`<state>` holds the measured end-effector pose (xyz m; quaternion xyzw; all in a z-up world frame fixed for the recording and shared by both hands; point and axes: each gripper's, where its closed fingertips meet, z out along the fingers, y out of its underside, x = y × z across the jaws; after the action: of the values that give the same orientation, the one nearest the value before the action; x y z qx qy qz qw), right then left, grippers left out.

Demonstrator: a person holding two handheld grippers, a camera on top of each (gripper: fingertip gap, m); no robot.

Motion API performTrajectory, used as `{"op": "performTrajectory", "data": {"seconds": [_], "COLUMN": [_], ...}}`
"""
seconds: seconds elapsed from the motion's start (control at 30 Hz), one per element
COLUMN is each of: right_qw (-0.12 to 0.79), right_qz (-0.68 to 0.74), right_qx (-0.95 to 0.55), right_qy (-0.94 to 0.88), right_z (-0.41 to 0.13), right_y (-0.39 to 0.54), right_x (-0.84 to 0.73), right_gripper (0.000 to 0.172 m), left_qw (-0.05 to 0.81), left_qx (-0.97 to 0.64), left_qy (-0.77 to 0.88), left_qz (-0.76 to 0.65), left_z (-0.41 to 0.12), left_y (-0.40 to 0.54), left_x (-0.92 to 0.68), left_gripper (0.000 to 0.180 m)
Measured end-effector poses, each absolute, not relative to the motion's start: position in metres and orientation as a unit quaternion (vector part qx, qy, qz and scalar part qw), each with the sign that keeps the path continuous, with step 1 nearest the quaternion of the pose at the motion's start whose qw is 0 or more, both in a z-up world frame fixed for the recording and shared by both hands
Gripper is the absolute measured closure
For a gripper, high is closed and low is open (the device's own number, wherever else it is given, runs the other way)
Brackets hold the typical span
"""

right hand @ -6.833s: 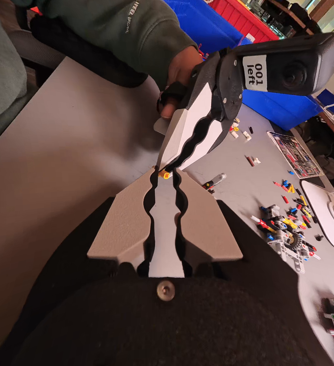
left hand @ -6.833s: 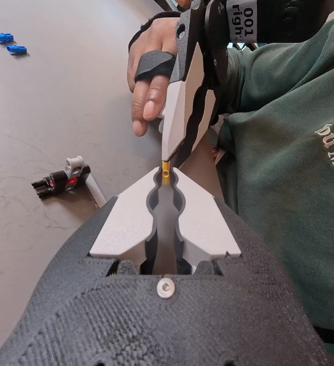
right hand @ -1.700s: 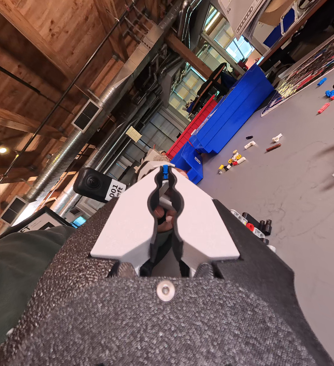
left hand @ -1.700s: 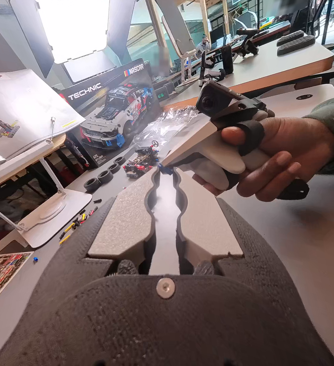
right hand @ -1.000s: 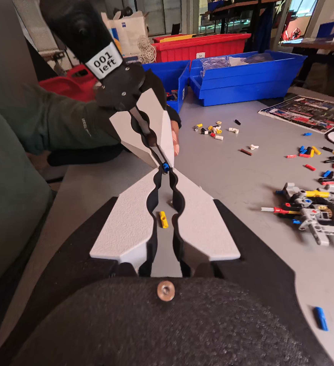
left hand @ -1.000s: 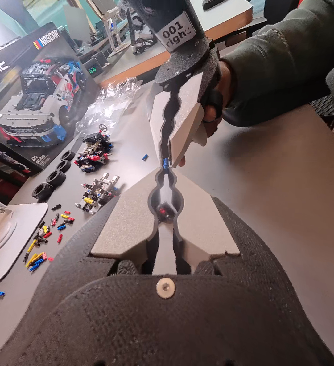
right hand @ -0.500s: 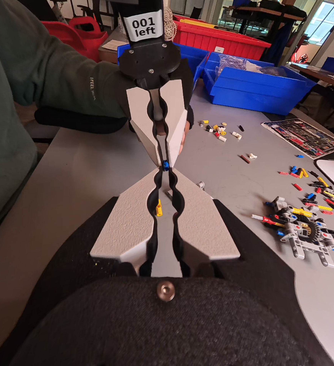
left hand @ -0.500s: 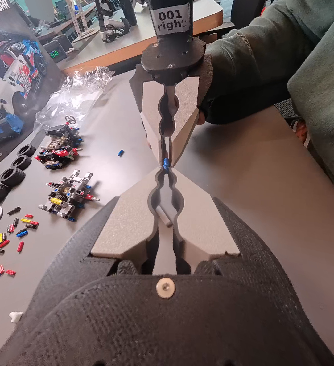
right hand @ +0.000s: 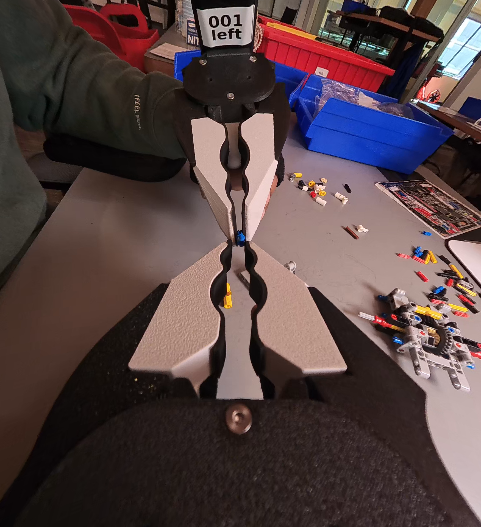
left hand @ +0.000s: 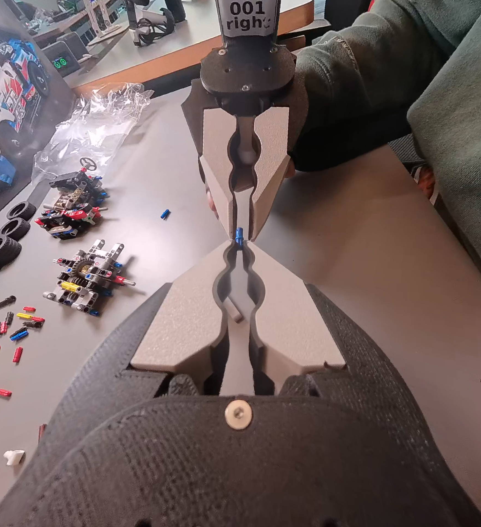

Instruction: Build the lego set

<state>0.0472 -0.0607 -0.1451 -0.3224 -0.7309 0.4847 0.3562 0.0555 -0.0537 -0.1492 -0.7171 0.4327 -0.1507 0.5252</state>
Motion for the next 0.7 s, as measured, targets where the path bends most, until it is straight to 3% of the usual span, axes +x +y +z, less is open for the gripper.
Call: {"op": "performTrajectory", "data": {"seconds": [0.63, 0.7], "right_qw": [0.358, 0.365], "right_qz": [0.501, 0.503], "right_qx": [-0.331, -0.340], "right_qy": [-0.716, -0.706], "right_z": [-0.137, -0.132], "right_y": [-0.059, -0.049], "right_x": [0.046, 0.046], "right_gripper": [0.169, 0.169], "left_qw": [0.533, 0.513], "left_qx": [-0.719, -0.735], "left_qy": [0.412, 0.408], "left_qz": [-0.170, -0.174], "left_z": [-0.147, -0.155], "left_y": [-0.052, -0.053], "left_x": [0.055, 0.052], "left_gripper": [0.179, 0.171]}}
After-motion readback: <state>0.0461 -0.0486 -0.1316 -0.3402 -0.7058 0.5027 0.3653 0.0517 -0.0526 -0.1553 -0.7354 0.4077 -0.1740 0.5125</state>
